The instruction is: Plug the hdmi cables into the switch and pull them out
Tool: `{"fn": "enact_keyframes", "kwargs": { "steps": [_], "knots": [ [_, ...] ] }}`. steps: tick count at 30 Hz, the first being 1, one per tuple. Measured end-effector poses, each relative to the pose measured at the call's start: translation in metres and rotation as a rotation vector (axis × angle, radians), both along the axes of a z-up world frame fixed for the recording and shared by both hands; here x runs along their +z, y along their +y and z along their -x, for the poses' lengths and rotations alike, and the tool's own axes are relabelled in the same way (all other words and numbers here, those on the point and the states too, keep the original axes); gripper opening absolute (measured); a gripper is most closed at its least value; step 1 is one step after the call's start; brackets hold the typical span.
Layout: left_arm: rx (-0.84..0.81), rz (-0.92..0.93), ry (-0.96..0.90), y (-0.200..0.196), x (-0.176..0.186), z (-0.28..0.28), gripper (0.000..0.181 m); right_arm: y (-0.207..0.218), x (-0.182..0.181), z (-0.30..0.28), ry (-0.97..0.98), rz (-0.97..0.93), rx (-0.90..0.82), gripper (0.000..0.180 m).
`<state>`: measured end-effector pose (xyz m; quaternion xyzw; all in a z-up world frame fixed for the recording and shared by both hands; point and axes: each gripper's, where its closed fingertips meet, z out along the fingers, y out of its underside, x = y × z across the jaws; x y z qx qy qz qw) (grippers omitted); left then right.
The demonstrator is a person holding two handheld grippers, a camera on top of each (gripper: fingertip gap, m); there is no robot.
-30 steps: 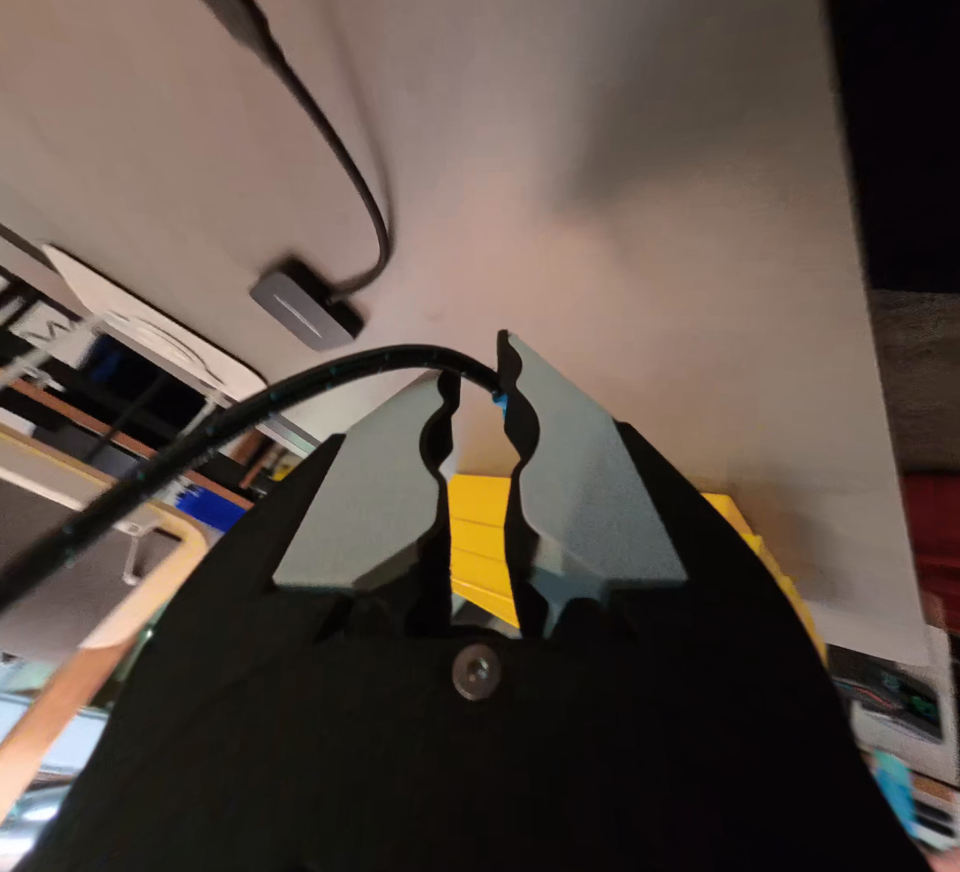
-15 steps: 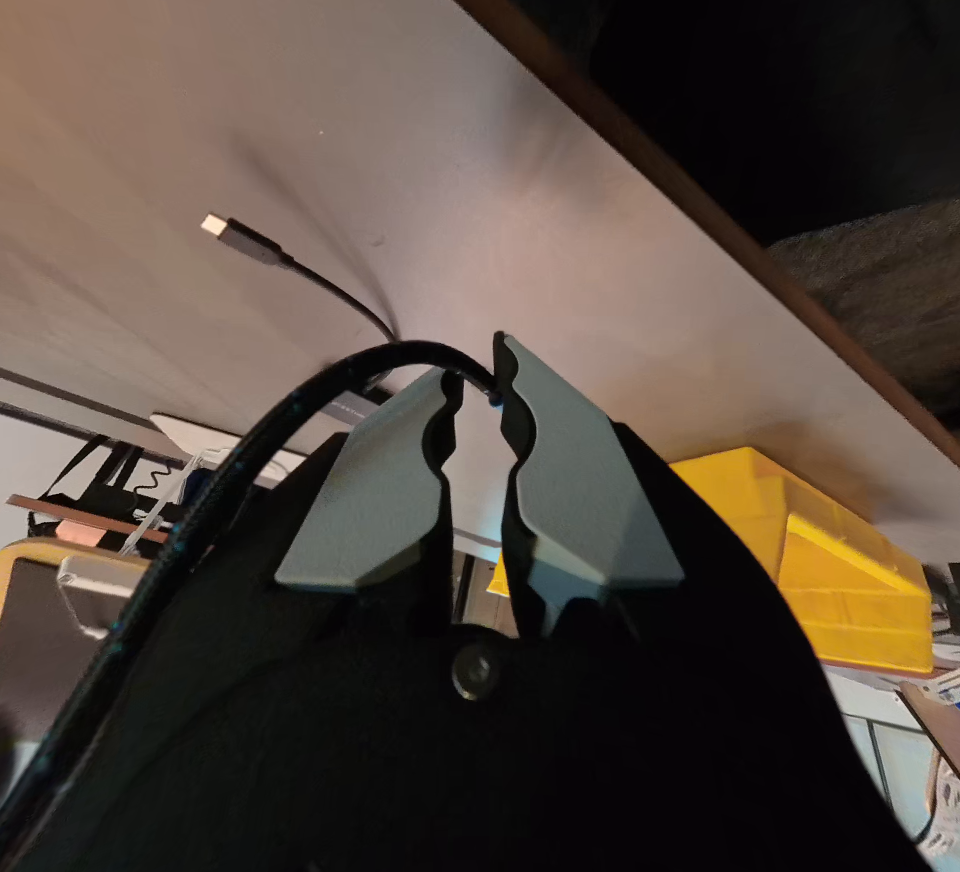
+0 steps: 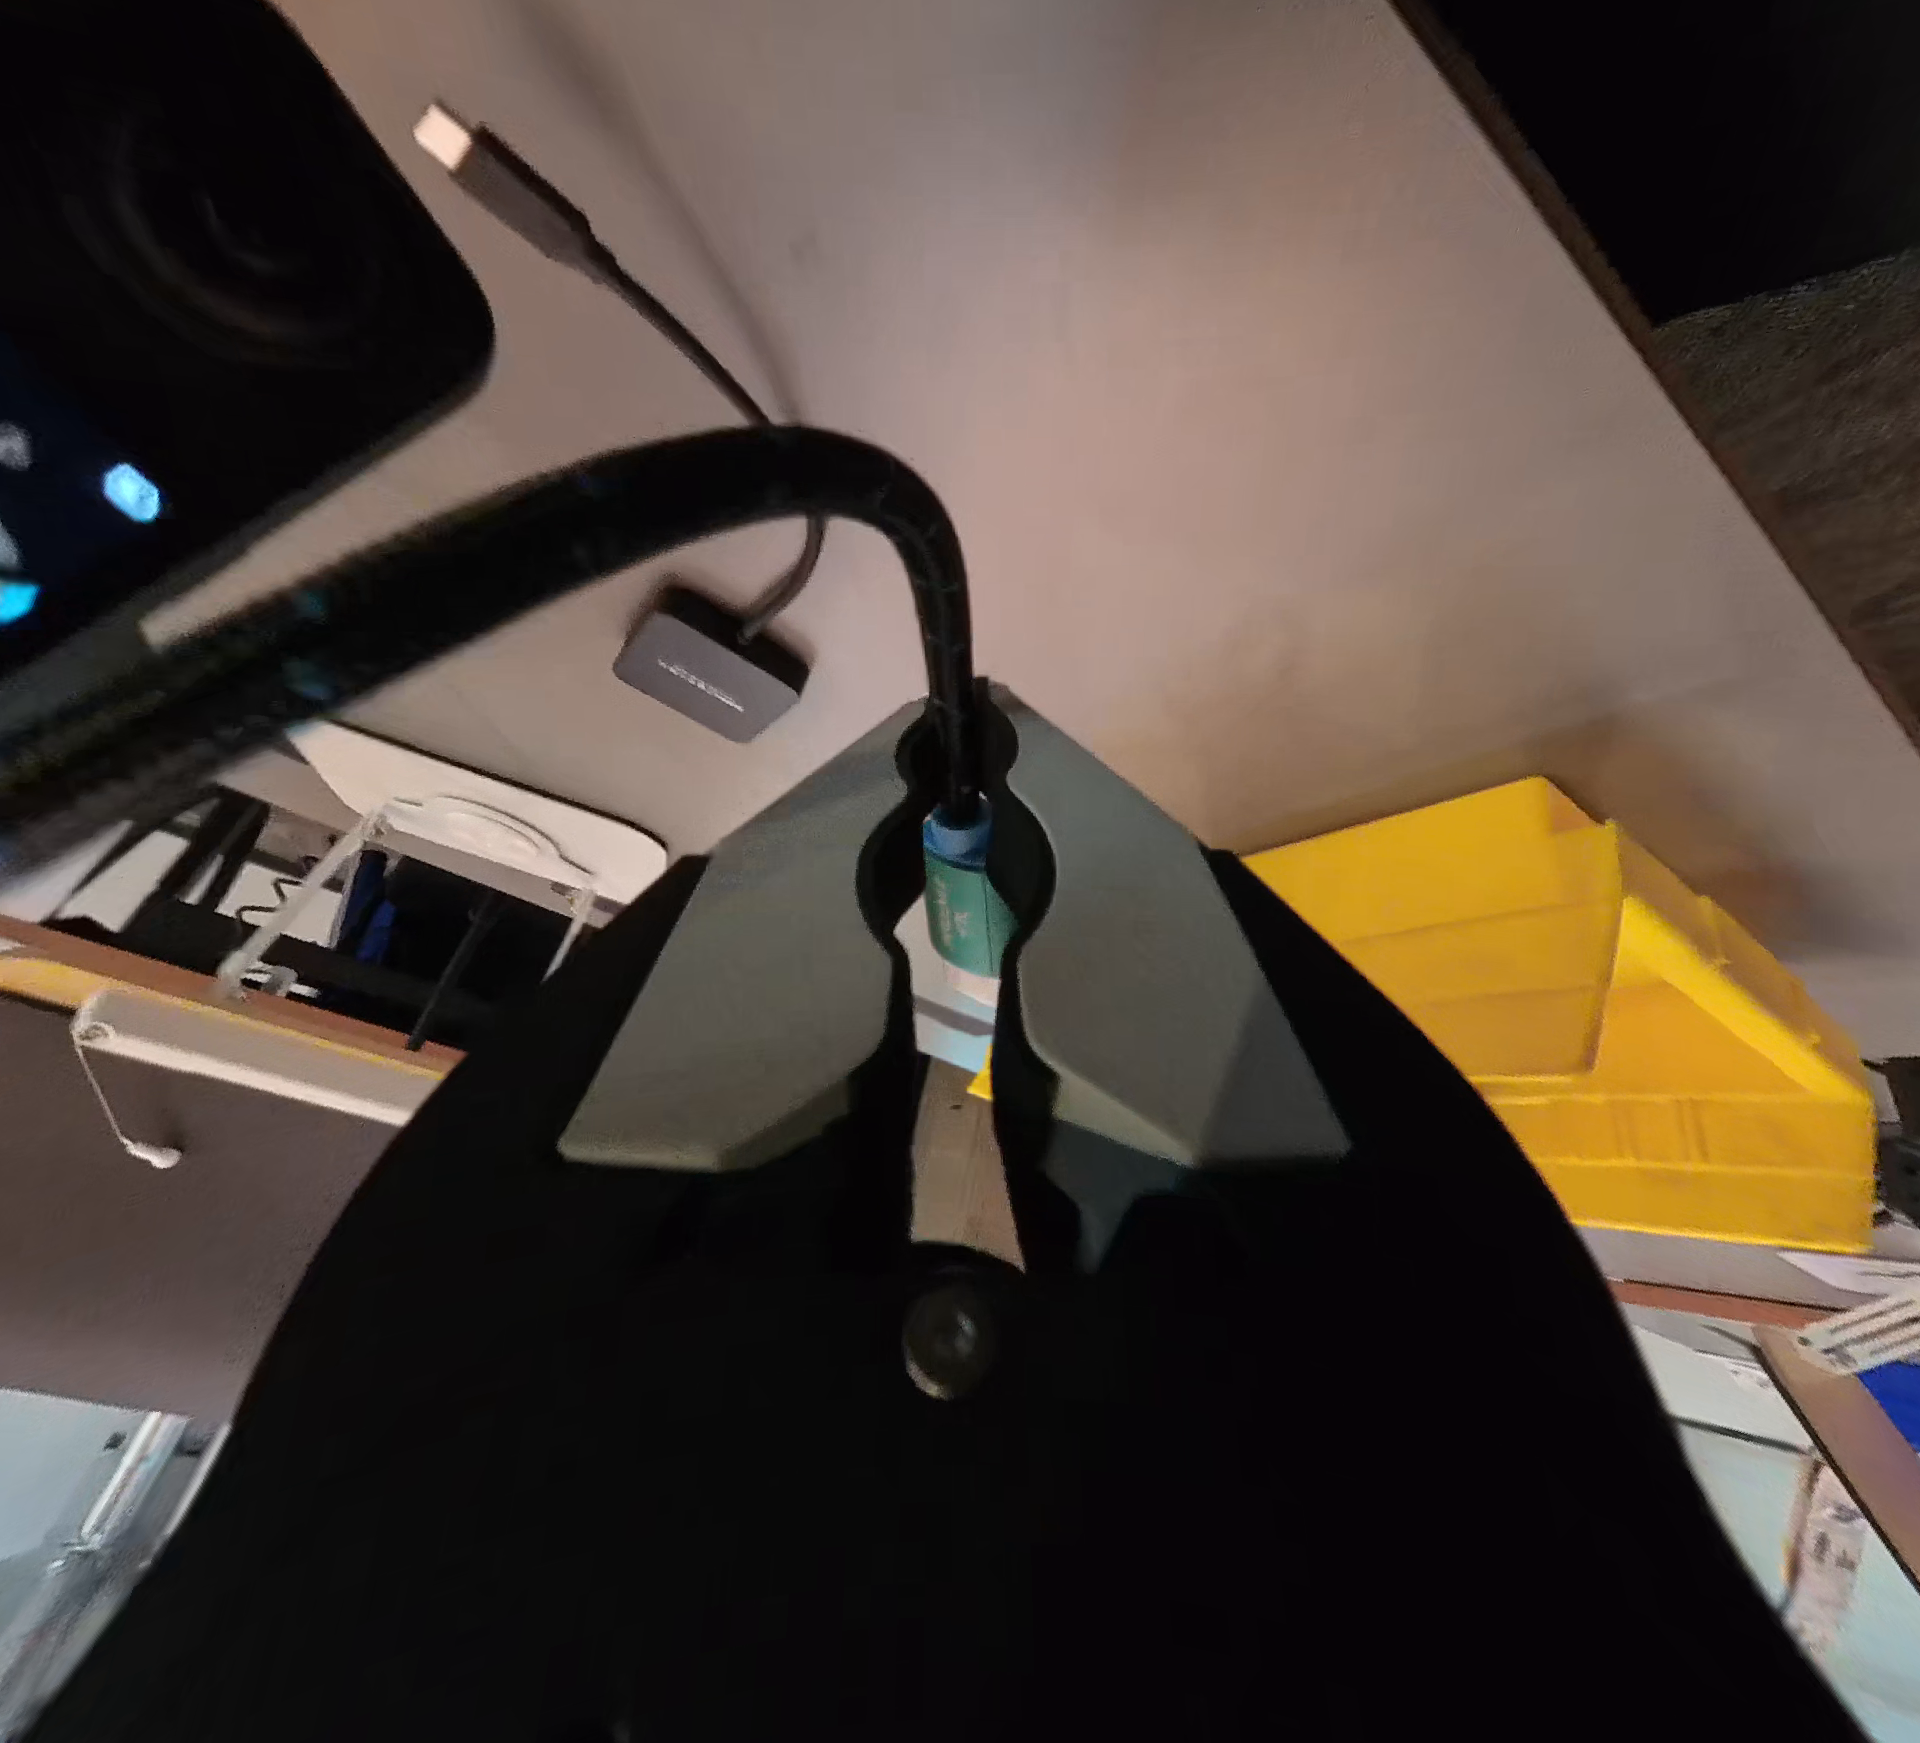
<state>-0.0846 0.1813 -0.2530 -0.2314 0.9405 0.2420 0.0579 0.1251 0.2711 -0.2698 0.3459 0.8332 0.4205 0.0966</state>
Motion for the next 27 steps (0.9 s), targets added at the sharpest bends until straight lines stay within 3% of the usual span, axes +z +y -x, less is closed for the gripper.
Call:
{"fn": "enact_keyframes", "kwargs": {
  "steps": [7,15,22,27],
  "knots": [
    [0.006,0.066,-0.001,-0.022,0.006,0.000,0.003,0.014,-0.032,-0.053,-0.185,0.053,-0.165,0.000],
    [-0.026,0.288,-0.065,-0.054,0.025,-0.031,0.004,0.000,-0.063,-0.031,-0.206,0.094,-0.096,0.000],
    [0.077,0.216,-0.129,-0.001,0.058,-0.029,0.001,0.001,-0.063,-0.036,-0.227,0.079,-0.037,0.000],
    [0.192,0.020,-0.112,0.074,0.077,-0.015,0.000,0.001,-0.063,-0.030,-0.208,0.055,0.023,0.000]
  ]
}}
